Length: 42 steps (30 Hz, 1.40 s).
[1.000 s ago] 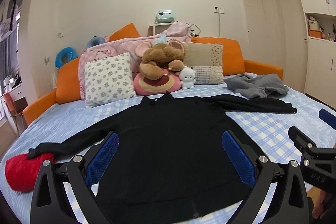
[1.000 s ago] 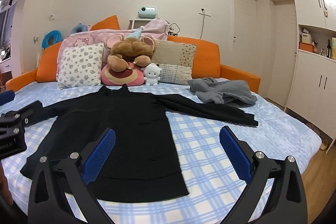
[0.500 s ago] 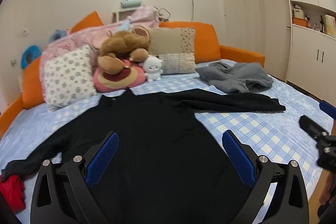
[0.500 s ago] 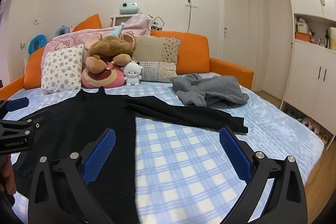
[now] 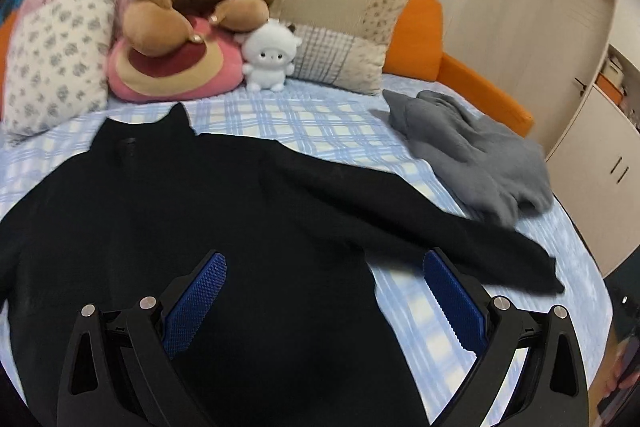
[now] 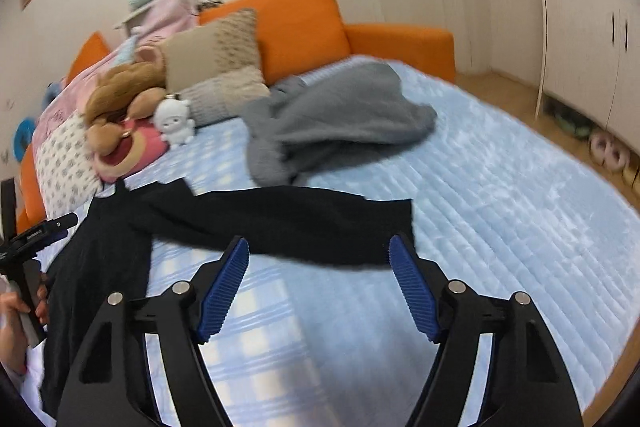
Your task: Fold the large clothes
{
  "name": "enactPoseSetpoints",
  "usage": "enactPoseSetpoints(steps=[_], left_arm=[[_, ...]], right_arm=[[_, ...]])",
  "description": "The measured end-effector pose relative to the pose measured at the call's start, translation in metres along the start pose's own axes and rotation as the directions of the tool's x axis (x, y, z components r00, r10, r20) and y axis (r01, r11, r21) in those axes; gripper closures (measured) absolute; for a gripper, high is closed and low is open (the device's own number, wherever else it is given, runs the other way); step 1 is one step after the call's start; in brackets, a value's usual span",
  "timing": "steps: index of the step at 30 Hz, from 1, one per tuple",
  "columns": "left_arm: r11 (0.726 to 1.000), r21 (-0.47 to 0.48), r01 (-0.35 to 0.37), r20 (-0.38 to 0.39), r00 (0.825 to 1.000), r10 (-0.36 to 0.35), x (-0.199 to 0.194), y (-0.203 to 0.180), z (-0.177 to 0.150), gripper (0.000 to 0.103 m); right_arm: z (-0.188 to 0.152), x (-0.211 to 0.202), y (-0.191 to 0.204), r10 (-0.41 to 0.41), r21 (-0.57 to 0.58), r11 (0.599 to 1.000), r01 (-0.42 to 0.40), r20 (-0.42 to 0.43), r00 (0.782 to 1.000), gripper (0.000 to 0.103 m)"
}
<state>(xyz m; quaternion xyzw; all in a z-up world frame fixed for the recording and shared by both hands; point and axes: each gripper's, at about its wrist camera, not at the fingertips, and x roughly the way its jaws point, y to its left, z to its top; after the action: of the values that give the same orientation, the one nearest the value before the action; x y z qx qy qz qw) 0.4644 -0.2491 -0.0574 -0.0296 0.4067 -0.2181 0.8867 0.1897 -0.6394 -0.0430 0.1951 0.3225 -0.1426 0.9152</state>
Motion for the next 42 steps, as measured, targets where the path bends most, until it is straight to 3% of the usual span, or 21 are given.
enactPoseSetpoints(steps=[4, 8, 14, 16, 18, 19, 23, 31, 37, 42], left_arm=[[0.999, -0.024, 0.035, -0.074, 0.997, -0.036, 0.052, 0.015, 0.036, 0.003], [0.986, -0.150, 0.071, -0.195, 0.976, -0.100, 0.108, 0.043, 0.065, 0.003], [0.969, -0.241, 0.064, -0.264, 0.956, -0.128, 0.160, 0.067, 0.082, 0.003], [0.970, -0.239, 0.049, -0.277, 0.954, -0.116, 0.172, 0.069, 0.083, 0.003], [0.969, -0.243, 0.047, -0.281, 0.953, -0.116, 0.180, 0.070, 0.083, 0.003], [0.968, -0.245, 0.046, -0.284, 0.952, -0.117, 0.184, 0.070, 0.082, 0.003], [0.969, -0.243, 0.055, -0.289, 0.949, -0.127, 0.195, 0.070, 0.080, 0.003], [0.958, -0.267, 0.105, -0.224, 0.960, -0.168, 0.186, 0.072, 0.097, 0.003], [0.965, -0.224, 0.136, -0.188, 0.965, -0.180, 0.171, 0.067, 0.116, 0.003], [0.974, -0.202, 0.102, -0.304, 0.939, -0.161, 0.200, 0.064, 0.094, 0.003]], right_arm=[[0.014, 0.037, -0.039, 0.043, 0.097, 0.995, -0.035, -0.075, 0.996, 0.034], [0.018, 0.070, -0.064, 0.075, 0.173, 0.984, -0.047, -0.157, 0.985, 0.034], [0.022, 0.120, -0.076, 0.073, 0.200, 0.980, -0.016, -0.281, 0.957, 0.034], [0.024, 0.135, -0.076, 0.085, 0.209, 0.978, -0.021, -0.301, 0.950, 0.038], [0.026, 0.146, -0.074, 0.104, 0.213, 0.976, -0.036, -0.316, 0.943, 0.052], [0.027, 0.147, -0.072, 0.098, 0.209, 0.977, -0.032, -0.313, 0.945, 0.055], [0.032, 0.151, -0.062, 0.112, 0.200, 0.978, -0.051, -0.304, 0.946, 0.092], [0.080, 0.107, -0.070, 0.124, 0.274, 0.957, -0.091, -0.109, 0.986, 0.095], [0.120, 0.082, -0.073, 0.239, 0.341, 0.910, -0.235, 0.030, 0.970, 0.095], [0.110, 0.116, -0.081, 0.091, 0.356, 0.933, -0.057, -0.079, 0.993, 0.095]])
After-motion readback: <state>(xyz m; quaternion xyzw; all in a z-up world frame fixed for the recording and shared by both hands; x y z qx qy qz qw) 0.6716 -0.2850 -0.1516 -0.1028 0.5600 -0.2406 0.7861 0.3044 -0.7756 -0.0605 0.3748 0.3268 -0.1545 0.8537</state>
